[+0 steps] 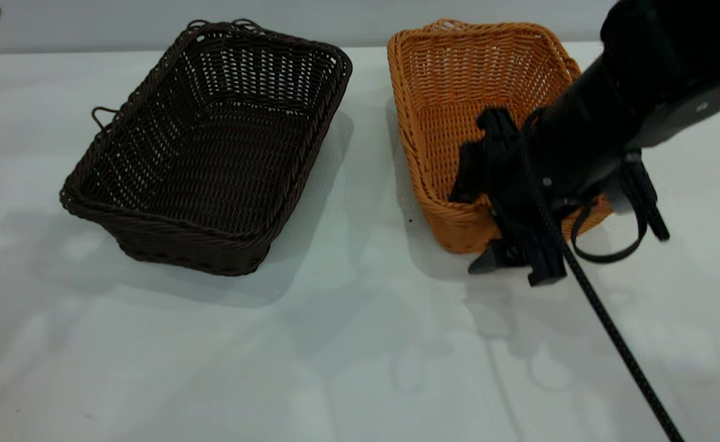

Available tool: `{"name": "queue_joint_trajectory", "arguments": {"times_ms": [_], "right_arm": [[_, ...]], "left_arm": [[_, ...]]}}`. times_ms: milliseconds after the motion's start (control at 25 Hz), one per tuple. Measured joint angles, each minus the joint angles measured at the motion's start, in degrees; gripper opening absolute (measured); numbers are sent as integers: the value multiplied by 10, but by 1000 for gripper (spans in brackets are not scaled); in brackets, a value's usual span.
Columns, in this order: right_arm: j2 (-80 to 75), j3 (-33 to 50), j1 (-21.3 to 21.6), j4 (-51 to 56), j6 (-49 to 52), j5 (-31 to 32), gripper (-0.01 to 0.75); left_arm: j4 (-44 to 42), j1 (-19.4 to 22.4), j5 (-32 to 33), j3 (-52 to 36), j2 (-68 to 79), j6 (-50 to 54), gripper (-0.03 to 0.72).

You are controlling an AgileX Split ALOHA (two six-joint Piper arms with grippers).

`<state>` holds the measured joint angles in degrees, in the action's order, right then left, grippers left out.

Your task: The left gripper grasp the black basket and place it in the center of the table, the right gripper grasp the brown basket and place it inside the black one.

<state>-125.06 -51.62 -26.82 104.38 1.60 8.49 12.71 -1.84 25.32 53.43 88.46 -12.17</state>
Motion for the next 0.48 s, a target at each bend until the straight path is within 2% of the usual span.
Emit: {"name": "queue_joint_trajectory", "arguments": {"times_ms": [280, 480], "right_arm": [[-10, 0, 0, 0, 80, -1, 478], [-10, -1, 0, 0, 95, -8, 437]], "left_arm": [[0, 0, 6, 80, 122, -8, 538], [0, -1, 2, 154, 226, -15, 538]]}}
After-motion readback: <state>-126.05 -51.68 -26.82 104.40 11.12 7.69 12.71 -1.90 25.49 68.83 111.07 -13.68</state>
